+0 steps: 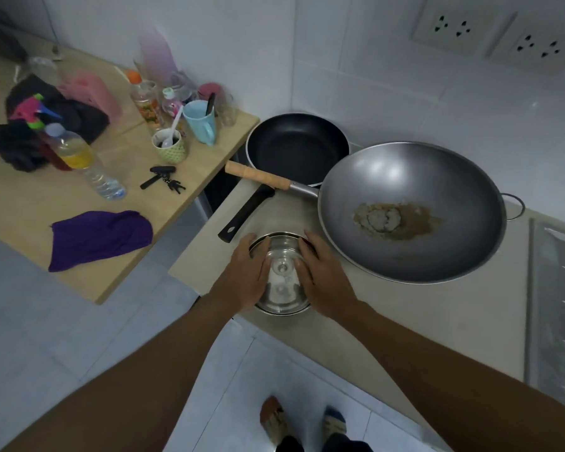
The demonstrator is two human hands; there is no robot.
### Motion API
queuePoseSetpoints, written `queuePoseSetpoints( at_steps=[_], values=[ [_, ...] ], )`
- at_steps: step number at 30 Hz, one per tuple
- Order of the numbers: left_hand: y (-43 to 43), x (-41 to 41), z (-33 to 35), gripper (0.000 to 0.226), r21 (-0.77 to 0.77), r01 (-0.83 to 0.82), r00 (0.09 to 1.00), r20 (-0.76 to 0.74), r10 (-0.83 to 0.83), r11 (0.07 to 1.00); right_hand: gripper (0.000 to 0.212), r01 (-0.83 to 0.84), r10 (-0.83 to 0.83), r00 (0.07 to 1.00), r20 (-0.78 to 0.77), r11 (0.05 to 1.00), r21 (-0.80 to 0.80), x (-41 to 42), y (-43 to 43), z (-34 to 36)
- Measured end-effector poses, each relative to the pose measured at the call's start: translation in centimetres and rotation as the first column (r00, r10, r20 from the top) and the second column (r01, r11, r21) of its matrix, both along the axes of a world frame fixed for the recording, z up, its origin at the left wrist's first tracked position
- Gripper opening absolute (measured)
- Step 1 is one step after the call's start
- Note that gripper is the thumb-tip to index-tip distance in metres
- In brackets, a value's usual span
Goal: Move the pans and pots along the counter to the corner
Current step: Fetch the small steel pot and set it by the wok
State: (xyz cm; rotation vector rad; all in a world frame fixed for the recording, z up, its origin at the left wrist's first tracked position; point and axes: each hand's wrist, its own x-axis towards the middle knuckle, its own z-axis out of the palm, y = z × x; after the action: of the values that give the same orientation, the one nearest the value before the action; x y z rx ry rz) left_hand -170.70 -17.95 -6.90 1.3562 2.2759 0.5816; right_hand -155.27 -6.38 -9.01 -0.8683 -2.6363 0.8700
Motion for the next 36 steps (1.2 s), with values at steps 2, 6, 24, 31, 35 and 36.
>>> queuePoseSetpoints(
  at_steps=[2,6,24,31,35,36],
  values=[
    [-0.1,-0.3,-0.2,0.052,-0.014,0.094,0.988,-0.119,-0.095,0.995,0.048,-0.085,0.073,0.995,0.068,0.979,0.183,0.2,-0.1,0.3],
    [0.1,-0.6,-0.8,0.074,-0.162,0.178,0.962,-0.181,-0.206,0.971,0.061,-0.222,0.186,0.965,0.186,0.955,0.196,0.1,-0.3,0.3],
    [7.5,-5.5,-0.4,0.088,-0.243,0.21,0.932,-0.243,-0.269,0.947,0.076,-0.083,0.015,0.969,0.247,0.959,0.269,-5.2,5.5,-1.0],
    [10.5,-9.2,-0.9,0.078,-0.237,0.361,0.86,-0.29,-0.42,0.902,0.088,0.076,-0.146,0.954,0.263,0.963,0.257,-7.9,6.7,-1.1],
    [11.5,-10.1,-1.2,0.082,-0.226,0.405,0.836,-0.302,-0.459,0.886,0.079,0.161,-0.214,0.952,0.218,0.958,0.236,-8.3,6.8,-0.6],
    [11.7,-10.3,-1.4,0.083,-0.217,0.408,0.839,-0.294,-0.458,0.887,0.078,0.169,-0.219,0.953,0.212,0.958,0.232,-8.3,6.7,-0.5]
  ],
)
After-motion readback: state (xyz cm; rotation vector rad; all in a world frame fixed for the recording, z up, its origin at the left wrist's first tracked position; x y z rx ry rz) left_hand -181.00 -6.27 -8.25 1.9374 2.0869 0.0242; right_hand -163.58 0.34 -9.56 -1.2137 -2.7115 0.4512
